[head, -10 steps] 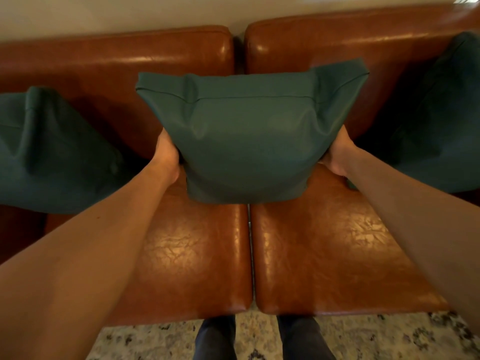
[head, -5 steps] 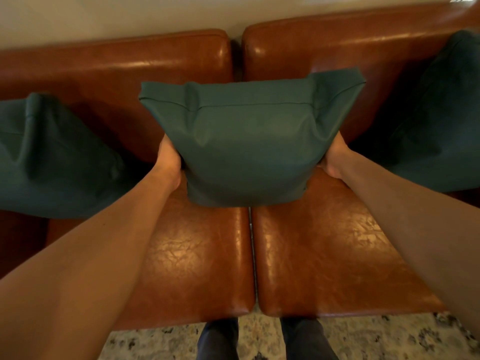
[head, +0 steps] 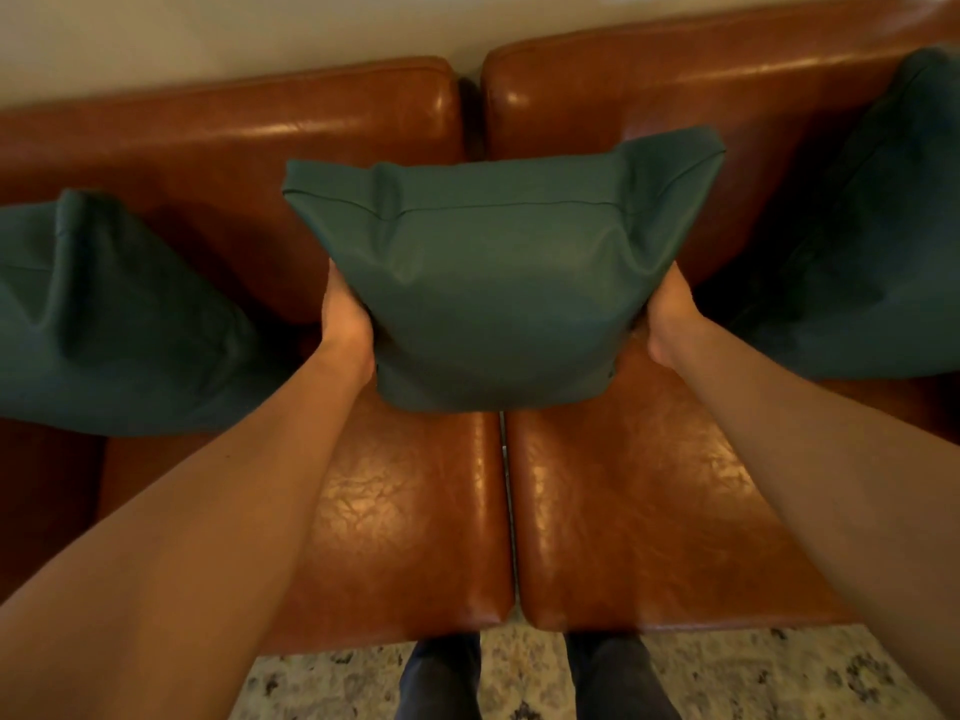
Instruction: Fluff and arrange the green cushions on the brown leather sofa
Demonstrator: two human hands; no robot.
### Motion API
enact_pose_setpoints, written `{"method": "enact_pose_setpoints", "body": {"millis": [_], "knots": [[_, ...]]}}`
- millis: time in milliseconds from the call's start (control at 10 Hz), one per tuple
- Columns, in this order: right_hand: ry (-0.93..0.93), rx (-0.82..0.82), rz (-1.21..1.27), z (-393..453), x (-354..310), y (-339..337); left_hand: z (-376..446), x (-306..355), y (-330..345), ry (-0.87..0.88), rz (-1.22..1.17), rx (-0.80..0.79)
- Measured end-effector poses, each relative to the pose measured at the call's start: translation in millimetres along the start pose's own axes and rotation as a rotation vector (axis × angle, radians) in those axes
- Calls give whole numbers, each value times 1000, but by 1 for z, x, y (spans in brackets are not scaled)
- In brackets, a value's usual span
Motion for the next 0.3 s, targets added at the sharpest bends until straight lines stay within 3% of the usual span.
{"method": "enact_pose_setpoints", "body": {"millis": [200,300], "knots": [[49,-30,-204,-27,34,-25,3,-57,-31,-80,90,103],[-19,-143,-410,-35,48,-36,-36,-58,-20,-124,171,91]]}}
Point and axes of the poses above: each hand's wrist, its own z-axis towards the middle knuckle, its own y-axis out of the palm, x = y × z, the point moved 4 cm from there along z, towards the middle knuckle, and after that the axes turned 5 degrees about -x, right-handed, at the moved point
